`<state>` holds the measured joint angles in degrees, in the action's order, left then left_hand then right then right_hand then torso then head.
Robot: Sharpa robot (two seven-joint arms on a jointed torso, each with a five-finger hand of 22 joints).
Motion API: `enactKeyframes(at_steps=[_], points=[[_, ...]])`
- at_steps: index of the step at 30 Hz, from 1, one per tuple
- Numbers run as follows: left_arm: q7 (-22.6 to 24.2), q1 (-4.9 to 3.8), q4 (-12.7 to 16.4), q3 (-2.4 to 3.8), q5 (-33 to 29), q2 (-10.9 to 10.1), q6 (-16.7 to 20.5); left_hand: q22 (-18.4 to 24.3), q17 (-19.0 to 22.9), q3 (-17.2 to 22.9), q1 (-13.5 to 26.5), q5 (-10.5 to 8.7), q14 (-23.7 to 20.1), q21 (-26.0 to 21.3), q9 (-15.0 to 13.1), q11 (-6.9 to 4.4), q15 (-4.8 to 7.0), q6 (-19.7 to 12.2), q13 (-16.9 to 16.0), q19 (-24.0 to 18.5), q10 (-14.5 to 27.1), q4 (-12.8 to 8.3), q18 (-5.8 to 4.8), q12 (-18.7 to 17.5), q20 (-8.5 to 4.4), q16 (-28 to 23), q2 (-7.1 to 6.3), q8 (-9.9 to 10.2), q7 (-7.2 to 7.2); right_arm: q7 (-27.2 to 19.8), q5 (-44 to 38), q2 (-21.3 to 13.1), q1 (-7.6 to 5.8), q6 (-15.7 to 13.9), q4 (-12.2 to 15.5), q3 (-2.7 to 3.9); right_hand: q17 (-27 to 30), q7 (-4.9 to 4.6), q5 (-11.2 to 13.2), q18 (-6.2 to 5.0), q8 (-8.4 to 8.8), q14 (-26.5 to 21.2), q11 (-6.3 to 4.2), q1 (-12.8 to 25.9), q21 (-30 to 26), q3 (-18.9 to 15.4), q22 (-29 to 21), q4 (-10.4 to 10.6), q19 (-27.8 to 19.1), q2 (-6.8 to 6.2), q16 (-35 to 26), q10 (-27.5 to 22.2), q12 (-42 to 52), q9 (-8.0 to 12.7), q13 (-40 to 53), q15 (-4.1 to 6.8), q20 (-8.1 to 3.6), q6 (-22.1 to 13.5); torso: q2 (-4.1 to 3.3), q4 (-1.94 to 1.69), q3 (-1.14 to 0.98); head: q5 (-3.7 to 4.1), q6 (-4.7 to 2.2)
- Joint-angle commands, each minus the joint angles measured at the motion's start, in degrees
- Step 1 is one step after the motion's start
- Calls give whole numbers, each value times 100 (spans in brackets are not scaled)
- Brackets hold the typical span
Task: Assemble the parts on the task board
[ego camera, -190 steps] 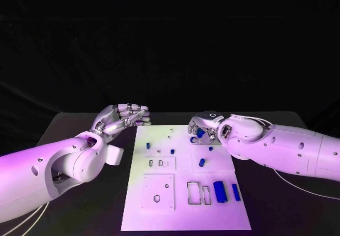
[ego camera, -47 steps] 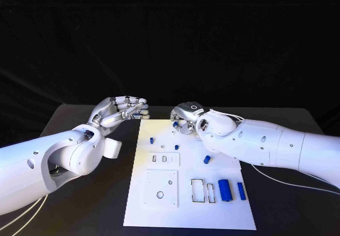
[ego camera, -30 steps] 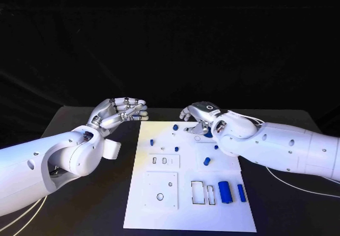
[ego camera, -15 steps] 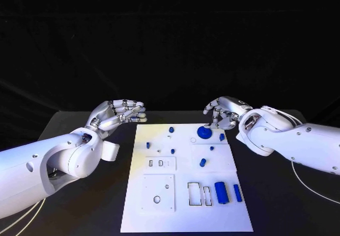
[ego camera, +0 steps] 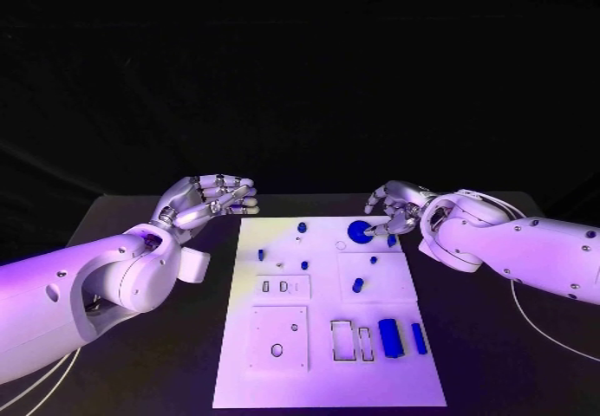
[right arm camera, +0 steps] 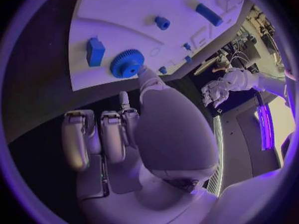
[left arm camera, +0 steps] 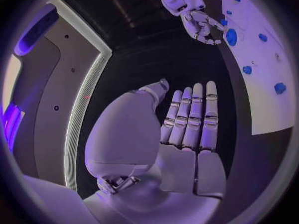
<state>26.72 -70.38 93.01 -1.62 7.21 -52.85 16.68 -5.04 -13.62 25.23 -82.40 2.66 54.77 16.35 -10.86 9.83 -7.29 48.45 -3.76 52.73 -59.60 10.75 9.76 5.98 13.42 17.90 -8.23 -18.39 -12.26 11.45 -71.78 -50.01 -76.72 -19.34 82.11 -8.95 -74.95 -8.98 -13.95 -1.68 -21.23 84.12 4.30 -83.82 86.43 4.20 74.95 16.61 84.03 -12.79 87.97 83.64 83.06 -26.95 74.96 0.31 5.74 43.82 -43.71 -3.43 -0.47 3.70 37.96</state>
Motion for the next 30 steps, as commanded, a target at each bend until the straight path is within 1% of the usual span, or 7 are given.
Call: enactKeyframes(at_steps=[1, 4, 9, 16, 19, 23, 30], points=[[39, -4, 17, 4, -14, 4, -117, 6, -7, 34, -16, 18, 1, -28, 9, 10, -30, -17, 4, 13, -25, -4, 74, -23, 27, -19, 5, 27, -66, 77, 72, 51, 36, 300, -62, -3, -988, -5, -2, 46, -23, 485, -9, 12, 31, -13, 1070, -6, 292, 69, 42, 115, 50, -7, 763, -40, 46, -14, -2, -8, 7, -12, 18], [39, -4, 23, 4, -14, -3, -116, 6, -7, 34, -16, 18, 1, -28, 9, 10, -30, -17, 4, 13, -25, -4, 74, -23, 27, -19, 5, 27, -66, 76, 72, 92, 75, 295, -119, -5, -986, -4, -1, 48, -34, 484, -9, 8, 37, -6, 1079, -7, 297, 76, 42, 116, 56, -7, 770, -41, 47, -10, 0, -7, 6, -11, 29], [36, -4, 32, 4, -14, -19, -110, 6, -7, 34, -16, 18, 1, -28, 9, 10, -30, -17, 4, 13, -25, -4, 74, -23, 27, -19, 5, 27, -66, 63, 76, 148, 108, 251, -166, -7, -1016, -3, -1, 55, -54, 490, -9, 6, 57, 10, 1106, -5, 315, 93, 53, 129, 79, -8, 795, -42, 49, -1, 1, 9, 4, -32, 45], [33, -5, 34, 5, -14, -23, -114, 6, -7, 34, -16, 18, 1, -28, 9, 10, -30, -17, 4, 13, -25, -4, 74, -23, 27, -19, 5, 27, -66, 55, 77, 182, 118, 207, -188, -7, -1029, -2, -2, 64, -76, 492, -10, 11, 82, 36, 1141, -4, 337, 127, 59, 149, 110, -7, 831, -43, 51, 13, 6, 0, 5, -32, 55], [31, -5, 33, 5, -14, -26, -115, 6, -7, 34, -16, 18, 1, -28, 9, 10, -30, -17, 4, 13, -25, -4, 74, -23, 27, -19, 5, 27, -66, 53, 83, 192, 120, 206, -206, -7, -1025, -1, -1, 65, -82, 491, -10, 15, 86, 45, 1145, -3, 340, 139, 58, 152, 115, -7, 837, -42, 51, 19, 5, 1, 2, -31, 60], [25, -5, 34, 5, -14, -29, -118, 14, -14, 44, -8, 17, 3, -34, 11, 10, -31, -14, 2, 16, -34, -9, 74, -39, 28, -31, -2, 30, -67, 52, 102, 214, 121, 232, -234, -7, -1047, 3, 0, 71, -107, 495, -13, 31, 102, 84, 1168, -3, 354, 183, 66, 187, 162, -3, 891, -42, 52, 50, 7, 6, 1, -34, 62], [16, -5, 41, 5, -14, -32, -130, 14, -14, 44, -8, 17, 3, -34, 11, 10, -31, -14, 2, 16, -34, -9, 74, -39, 28, -31, -2, 30, -67, 67, 126, 276, 136, 327, -303, -7, -1074, 16, -3, 82, -126, 500, -24, 48, 132, 181, 1210, -8, 381, 268, 77, 231, 218, 23, 955, -34, 48, 134, -2, -1, -2, -36, 76]])
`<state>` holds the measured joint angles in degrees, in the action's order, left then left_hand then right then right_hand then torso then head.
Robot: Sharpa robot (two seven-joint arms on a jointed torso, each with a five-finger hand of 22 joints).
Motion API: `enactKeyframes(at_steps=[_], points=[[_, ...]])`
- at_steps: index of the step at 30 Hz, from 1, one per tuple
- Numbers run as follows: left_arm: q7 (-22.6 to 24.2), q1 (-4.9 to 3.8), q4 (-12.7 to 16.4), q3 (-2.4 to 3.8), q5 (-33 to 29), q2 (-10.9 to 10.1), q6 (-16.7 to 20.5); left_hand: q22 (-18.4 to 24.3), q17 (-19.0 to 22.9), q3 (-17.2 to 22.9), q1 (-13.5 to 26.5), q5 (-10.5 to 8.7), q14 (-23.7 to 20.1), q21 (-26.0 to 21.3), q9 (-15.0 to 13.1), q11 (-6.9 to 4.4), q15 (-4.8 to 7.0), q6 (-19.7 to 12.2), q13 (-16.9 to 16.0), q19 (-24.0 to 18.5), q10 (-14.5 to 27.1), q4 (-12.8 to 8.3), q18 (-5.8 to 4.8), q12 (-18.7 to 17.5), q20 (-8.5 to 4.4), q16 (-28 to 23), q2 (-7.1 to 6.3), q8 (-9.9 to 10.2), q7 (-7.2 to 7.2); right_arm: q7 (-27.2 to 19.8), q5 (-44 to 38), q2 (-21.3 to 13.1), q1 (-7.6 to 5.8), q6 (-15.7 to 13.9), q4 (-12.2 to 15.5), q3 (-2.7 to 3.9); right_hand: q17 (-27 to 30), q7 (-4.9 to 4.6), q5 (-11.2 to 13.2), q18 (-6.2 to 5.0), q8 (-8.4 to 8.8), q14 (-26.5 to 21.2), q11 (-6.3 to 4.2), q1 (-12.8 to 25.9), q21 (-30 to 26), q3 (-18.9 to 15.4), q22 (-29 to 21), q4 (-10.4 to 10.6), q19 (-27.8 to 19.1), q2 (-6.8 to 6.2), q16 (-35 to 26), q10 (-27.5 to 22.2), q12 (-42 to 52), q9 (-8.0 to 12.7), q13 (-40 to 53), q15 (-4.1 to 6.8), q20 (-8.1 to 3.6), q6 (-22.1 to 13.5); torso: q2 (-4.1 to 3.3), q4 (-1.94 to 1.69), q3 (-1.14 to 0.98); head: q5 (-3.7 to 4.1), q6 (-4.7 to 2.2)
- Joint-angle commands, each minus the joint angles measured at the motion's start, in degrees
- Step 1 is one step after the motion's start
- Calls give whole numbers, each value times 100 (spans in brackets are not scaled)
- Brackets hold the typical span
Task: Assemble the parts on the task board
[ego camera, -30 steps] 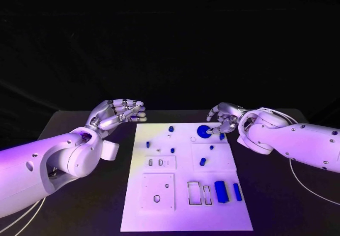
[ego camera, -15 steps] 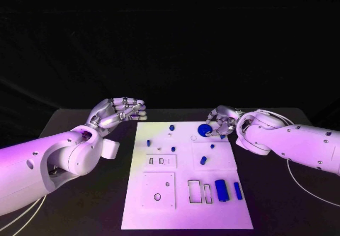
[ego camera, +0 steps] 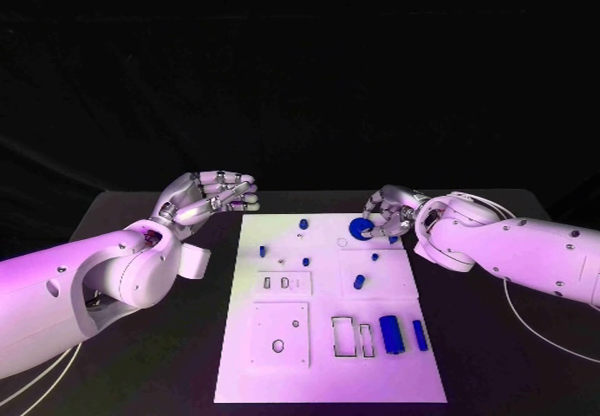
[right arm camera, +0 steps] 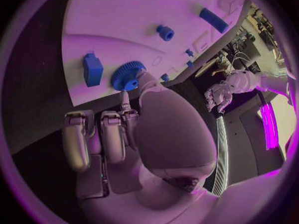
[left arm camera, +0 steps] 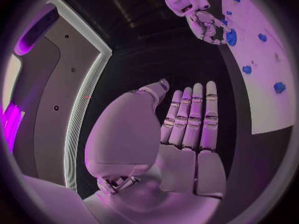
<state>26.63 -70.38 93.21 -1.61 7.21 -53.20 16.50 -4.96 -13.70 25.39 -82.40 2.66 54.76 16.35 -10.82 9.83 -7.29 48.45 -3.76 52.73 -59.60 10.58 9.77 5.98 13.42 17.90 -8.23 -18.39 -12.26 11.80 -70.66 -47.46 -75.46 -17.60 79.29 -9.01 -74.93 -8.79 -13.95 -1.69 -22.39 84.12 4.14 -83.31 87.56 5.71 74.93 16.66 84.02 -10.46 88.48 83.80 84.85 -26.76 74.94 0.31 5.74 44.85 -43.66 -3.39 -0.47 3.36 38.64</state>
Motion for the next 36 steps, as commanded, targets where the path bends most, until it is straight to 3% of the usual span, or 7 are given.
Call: enactKeyframes(at_steps=[1, 17, 19, 26, 31, 36], points=[[25, -4, 23, 5, -14, 2, -114, 5, -5, 28, -8, 17, 3, -34, 7, 10, -31, -15, 2, 16, -34, 8, 74, -39, 28, -31, -2, 30, -67, 34, 15, 30, 14, 163, -29, -1, -1077, -3, -3, 83, -9, 499, -8, -3, 22, 34, 1214, -13, 383, 37, 25, 218, 43, 6, 962, -35, 48, 33, -7, -6, -3, -2, 12], [-1, -4, 21, 5, -14, 1, -150, 10, -10, 32, 3, 17, 3, -40, 9, 12, -32, -17, 2, 17, -37, 7, 74, -52, 30, -40, -9, 34, -70, 92, -184, 88, 58, 178, -77, -3, -1104, 12, -2, 98, -14, 505, -21, -35, 62, 99, 1268, -33, 421, 32, 35, 242, 73, 32, 998, -25, 41, 110, -1, 4, -4, -8, 42], [-4, -4, 20, 5, -14, 2, -157, 10, -10, 32, 3, 17, 3, -40, 9, 12, -32, -17, 2, 17, -37, 7, 74, -52, 30, -40, -9, 34, -70, 105, -293, 89, 62, 100, -66, -3, -1117, 25, -6, 107, 0, 507, -35, -114, 86, 246, 1301, -44, 443, 70, 40, 262, 96, 77, 1027, -12, 28, 202, -2, 3, -4, -4, 46], [-14, -4, 12, 5, -13, 4, -170, 12, -11, 33, 7, 17, 3, -42, 9, 13, -33, -17, 2, 17, -38, 7, 73, -56, 30, -43, -10, 35, -72, 29, -665, 76, 71, -314, 8, -4, -1138, 133, -17, 133, 95, 510, -139, -411, 153, 1420, 1393, -166, 507, 21, 47, 358, 197, 230, 1156, 77, -50, 717, 2, -7, -8, -1, 45], [-23, -4, 4, 4, -13, 5, -180, 12, -11, 33, 7, 17, 3, -42, 9, 13, -33, -17, 2, 17, -38, 7, 73, -56, 30, -43, -10, 35, -72, -76, -753, 52, 73, -575, 125, -3, -1141, 176, 3, 142, 126, 511, -176, -212, 176, 1875, 1425, -293, 531, -108, 48, 400, 239, 215, 1207, 113, -88, 879, 1, -7, -8, -7, 35], [-31, -4, -6, 4, -13, 8, -193, 13, -12, 33, 10, 17, 2, -43, 10, 14, -34, -18, 2, 17, -38, 8, 73, -58, 31, -45, -11, 36, -73, -104, -943, 7, 66, -822, 338, 0, -1148, 182, 11, 148, 143, 513, -182, -109, 192, 1965, 1444, -325, 547, -162, 49, 401, 238, 205, 1209, 118, -93, 909, 3, 4, -8, -23, 20]])
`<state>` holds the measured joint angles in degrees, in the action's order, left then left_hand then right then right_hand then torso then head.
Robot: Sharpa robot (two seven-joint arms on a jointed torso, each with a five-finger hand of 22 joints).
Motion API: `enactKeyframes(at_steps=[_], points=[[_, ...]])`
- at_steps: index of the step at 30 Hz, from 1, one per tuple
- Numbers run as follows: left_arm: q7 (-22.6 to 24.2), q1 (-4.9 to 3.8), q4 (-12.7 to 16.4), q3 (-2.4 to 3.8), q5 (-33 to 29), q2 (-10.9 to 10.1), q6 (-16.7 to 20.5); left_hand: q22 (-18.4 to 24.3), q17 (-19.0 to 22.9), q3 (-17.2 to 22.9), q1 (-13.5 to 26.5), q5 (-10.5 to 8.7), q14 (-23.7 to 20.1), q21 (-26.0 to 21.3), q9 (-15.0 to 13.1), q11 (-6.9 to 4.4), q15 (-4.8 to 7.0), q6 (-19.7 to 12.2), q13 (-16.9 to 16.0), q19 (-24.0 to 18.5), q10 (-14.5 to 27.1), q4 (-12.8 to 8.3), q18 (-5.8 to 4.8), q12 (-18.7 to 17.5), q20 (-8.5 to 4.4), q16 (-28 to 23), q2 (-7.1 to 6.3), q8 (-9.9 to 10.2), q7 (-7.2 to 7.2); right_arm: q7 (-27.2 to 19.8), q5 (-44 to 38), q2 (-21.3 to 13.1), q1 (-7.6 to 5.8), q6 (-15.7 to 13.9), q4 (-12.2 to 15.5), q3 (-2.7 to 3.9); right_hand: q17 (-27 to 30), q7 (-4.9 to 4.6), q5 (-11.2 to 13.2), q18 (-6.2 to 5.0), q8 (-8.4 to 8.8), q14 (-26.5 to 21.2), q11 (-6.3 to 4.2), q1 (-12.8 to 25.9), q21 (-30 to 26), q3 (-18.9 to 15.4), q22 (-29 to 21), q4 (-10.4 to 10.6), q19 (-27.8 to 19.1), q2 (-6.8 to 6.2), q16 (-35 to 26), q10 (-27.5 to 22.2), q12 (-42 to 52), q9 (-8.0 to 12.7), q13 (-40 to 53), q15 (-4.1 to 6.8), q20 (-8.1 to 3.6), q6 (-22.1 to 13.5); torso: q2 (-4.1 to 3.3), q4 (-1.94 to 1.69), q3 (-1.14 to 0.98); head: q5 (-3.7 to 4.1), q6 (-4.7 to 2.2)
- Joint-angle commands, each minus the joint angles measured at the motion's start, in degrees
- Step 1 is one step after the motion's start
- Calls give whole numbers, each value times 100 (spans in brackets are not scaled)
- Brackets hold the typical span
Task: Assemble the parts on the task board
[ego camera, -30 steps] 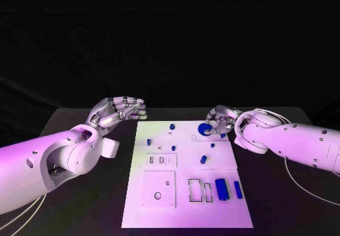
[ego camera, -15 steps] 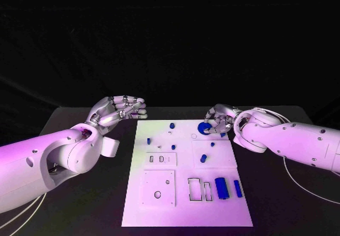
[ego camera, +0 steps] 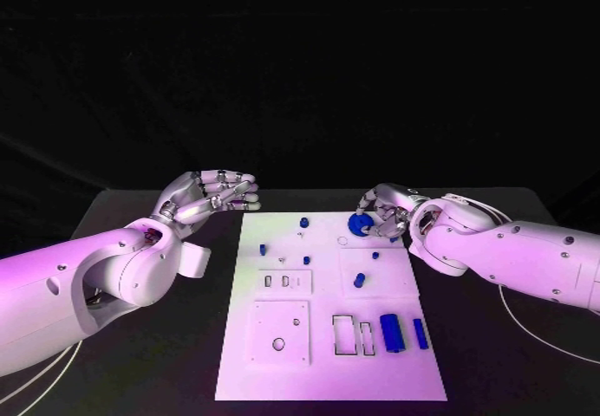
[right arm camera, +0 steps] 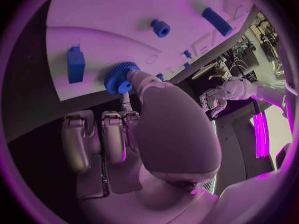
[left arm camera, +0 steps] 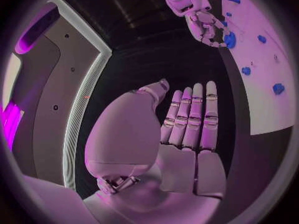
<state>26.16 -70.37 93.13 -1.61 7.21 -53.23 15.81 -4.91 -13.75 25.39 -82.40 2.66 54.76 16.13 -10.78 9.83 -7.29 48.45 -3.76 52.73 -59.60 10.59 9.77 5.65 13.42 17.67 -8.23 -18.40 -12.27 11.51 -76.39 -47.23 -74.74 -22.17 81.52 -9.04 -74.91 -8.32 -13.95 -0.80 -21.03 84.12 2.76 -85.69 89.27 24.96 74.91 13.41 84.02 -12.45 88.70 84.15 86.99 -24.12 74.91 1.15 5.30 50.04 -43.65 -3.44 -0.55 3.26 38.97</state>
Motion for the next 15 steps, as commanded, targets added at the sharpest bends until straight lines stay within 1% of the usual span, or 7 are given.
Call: enactKeyframes(at_steps=[1, 6, 10, 12, 15], points=[[15, -6, 1, 4, -13, 12, -126, 8, -8, 34, 11, 17, 2, -21, 6, 14, -34, -18, 2, 17, -38, 8, 73, -25, 31, -22, -11, 36, -73, -61, -426, -22, -12, -405, 159, 4, -1153, 135, 12, 61, 12, 514, -45, 149, 23, 53, 1450, -5, 549, 26, 29, 365, 22, -60, 1209, 35, -50, 392, 4, 11, 0, -17, -16], [11, -5, -6, 4, -13, 22, -135, 10, -9, 34, 13, 17, 0, -23, 7, 15, -35, -20, 2, 16, -37, 8, 73, -30, 32, -26, -13, 38, -73, 84, -881, -9, -58, -556, 447, 7, -1159, 136, 17, 66, 34, 515, -46, 251, 37, 101, 1467, -18, 563, -31, 31, 367, 22, -67, 1211, 36, -51, 402, 4, 16, 6, -27, -39], [10, -5, -11, 4, -13, 33, -148, 10, -9, 34, 13, 17, 0, -23, 7, 15, -35, -20, 2, 16, -37, 8, 73, -30, 32, -26, -13, 38, -73, 287, -1428, 103, -79, -604, 681, 8, -1164, 138, 19, 73, 42, 516, -46, 294, 53, 115, 1486, -23, 579, -59, 32, 366, 21, -70, 1210, 37, -52, 409, 2, 13, 1, -31, -48], [9, -5, -13, 4, -13, 37, -153, 14, -9, 37, 17, 17, -8, -28, 8, 17, -38, -23, 3, 12, -33, 7, 71, -39, 34, -35, -16, 41, -73, 389, -1648, 191, -84, -598, 745, 7, -1162, 139, 19, 77, 51, 516, -47, 334, 64, 126, 1500, -25, 590, -84, 32, 367, 20, -72, 1210, 38, -53, 413, -2, 0, 0, -22, -54], [8, -5, -18, 4, -13, 47, -160, 14, -9, 37, 17, 17, -8, -28, 8, 17, -38, -23, 3, 12, -33, 7, 71, -39, 34, -35, -16, 41, -73, 533, -1911, 366, -87, -566, 769, 4, -1157, 138, 19, 80, 59, 515, -47, 350, 71, 131, 1508, -27, 597, -97, 30, 364, 16, -72, 1206, 38, -53, 409, 1, -9, 7, -26, -59]])
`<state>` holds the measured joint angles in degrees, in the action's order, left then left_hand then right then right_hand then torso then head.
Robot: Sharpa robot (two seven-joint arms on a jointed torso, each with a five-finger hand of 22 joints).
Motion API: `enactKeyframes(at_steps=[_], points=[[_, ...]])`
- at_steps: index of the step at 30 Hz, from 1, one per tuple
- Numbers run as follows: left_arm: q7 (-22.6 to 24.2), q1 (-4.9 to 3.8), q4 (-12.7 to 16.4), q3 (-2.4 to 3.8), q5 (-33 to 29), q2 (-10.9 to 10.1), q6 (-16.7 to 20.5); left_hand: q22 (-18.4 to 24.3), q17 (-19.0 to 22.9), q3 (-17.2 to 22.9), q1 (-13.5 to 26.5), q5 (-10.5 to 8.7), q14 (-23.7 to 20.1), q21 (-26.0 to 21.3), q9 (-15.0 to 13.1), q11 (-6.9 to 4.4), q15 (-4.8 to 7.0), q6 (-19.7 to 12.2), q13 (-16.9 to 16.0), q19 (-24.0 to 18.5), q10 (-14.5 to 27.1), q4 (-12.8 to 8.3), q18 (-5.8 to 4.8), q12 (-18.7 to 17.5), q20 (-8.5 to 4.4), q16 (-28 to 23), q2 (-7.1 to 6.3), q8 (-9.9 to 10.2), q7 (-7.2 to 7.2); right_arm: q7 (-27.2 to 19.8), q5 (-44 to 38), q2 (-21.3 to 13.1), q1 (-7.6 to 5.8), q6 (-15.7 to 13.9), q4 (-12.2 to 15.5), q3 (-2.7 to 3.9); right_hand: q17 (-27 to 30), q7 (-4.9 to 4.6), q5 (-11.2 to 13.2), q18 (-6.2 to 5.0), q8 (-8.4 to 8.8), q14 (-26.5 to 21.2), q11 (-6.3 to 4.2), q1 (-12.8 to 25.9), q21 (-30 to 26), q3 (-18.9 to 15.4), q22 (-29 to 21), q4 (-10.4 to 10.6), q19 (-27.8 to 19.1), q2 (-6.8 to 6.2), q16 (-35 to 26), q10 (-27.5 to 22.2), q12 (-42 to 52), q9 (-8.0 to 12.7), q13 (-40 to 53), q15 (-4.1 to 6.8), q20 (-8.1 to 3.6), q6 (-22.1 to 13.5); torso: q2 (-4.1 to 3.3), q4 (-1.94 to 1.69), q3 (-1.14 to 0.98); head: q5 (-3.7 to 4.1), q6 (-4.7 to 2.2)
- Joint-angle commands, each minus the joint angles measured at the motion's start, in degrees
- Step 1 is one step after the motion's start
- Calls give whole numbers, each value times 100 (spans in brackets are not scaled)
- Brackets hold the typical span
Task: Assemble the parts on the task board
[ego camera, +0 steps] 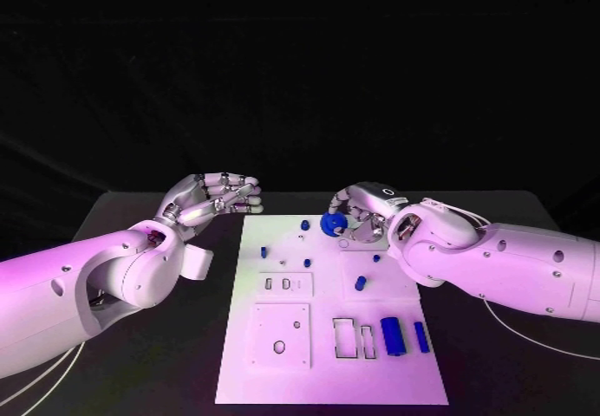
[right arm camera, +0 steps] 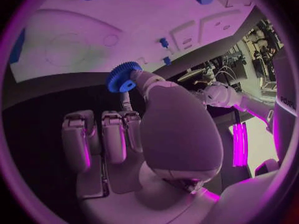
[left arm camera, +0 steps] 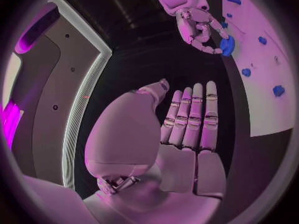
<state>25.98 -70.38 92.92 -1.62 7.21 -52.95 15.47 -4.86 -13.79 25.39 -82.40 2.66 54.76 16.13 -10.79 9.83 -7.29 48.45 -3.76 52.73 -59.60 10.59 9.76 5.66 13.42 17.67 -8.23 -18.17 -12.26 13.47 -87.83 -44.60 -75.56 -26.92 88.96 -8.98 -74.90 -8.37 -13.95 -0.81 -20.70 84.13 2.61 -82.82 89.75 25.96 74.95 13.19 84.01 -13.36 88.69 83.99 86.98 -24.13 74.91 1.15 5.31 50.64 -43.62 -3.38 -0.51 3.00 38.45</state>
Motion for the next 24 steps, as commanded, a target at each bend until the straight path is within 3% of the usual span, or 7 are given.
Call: enactKeyframes(at_steps=[1, 13, 24], points=[[26, -3, 2, 5, -13, 21, -128, 9, -5, 37, 17, 17, -8, -29, 9, 17, -38, -23, 3, 12, -33, 6, 72, -39, 34, -35, -16, 19, -74, 369, -817, 151, -6, -80, 20, -5, -1154, 142, 19, 80, 33, 513, -31, 75, 23, 36, 1503, -7, 597, -17, 29, 379, 14, -71, 1204, 38, -55, 345, -3, -15, 5, -4, -8], [22, -3, 2, 5, -13, 38, -151, 9, -5, 37, 17, 17, -8, -29, 9, 17, -38, -23, 3, 12, -33, 6, 72, -39, 34, -35, -16, 19, -74, 655, -1126, 753, 75, 42, -318, -51, -1143, 134, 18, 77, 62, 511, -26, 116, 15, 57, 1494, -13, 589, -42, 26, 365, -6, -67, 1185, 35, -54, 326, -22, -17, 6, -35, -17], [20, -3, -4, 5, -13, 51, -157, 9, -5, 37, 17, 17, -8, -29, 9, 17, -38, -23, 3, 12, -33, 6, 72, -39, 34, -35, -16, 19, -74, 667, -1154, 1044, 185, 138, -509, -68, -1138, 131, 19, 77, 72, 510, -24, 134, 13, 64, 1492, -12, 587, -47, 24, 363, -9, -66, 1182, 33, -53, 320, -24, -7, -3, -48, 16]])
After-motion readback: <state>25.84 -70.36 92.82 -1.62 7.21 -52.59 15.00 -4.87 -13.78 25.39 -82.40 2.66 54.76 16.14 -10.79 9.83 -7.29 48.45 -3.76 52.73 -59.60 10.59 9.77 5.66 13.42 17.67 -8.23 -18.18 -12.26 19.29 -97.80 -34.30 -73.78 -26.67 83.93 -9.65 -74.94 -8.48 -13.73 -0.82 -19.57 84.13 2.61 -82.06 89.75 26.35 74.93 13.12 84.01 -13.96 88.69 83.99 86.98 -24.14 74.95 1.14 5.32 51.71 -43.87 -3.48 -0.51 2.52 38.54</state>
